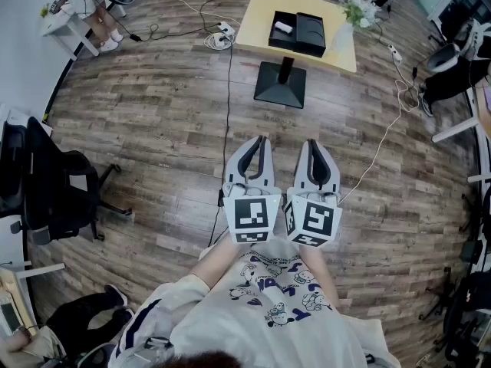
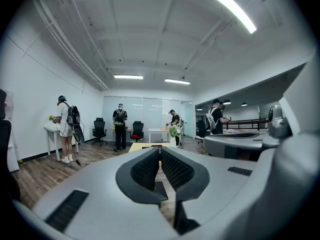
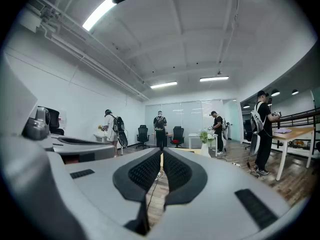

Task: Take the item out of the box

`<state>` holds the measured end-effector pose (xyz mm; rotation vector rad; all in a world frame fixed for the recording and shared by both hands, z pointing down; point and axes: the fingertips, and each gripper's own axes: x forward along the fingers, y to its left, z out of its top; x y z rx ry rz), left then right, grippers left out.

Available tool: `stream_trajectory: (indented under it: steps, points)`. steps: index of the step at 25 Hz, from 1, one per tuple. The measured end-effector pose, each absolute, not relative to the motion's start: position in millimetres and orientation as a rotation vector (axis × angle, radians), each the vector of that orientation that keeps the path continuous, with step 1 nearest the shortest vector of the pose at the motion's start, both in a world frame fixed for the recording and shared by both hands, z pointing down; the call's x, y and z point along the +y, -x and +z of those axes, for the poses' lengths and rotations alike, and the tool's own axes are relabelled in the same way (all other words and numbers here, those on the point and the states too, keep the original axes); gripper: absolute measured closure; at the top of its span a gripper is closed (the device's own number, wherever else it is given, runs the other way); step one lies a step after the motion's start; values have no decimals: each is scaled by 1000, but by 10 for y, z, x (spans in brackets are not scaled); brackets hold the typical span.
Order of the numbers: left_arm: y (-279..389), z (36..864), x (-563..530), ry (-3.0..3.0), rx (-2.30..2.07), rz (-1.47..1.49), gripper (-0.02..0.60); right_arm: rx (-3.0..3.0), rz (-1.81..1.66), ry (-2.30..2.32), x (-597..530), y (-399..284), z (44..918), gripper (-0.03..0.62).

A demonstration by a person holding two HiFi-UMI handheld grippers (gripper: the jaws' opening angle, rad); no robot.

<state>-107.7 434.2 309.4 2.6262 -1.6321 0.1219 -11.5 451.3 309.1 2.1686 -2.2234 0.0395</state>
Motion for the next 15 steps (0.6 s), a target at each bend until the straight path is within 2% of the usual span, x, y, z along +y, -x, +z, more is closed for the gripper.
stream_trajectory:
  steps: [15]
  points:
    - [1010,3147,4323,-2608,-1646,143,557,-2235,70,-2155,4497,40,3167,557]
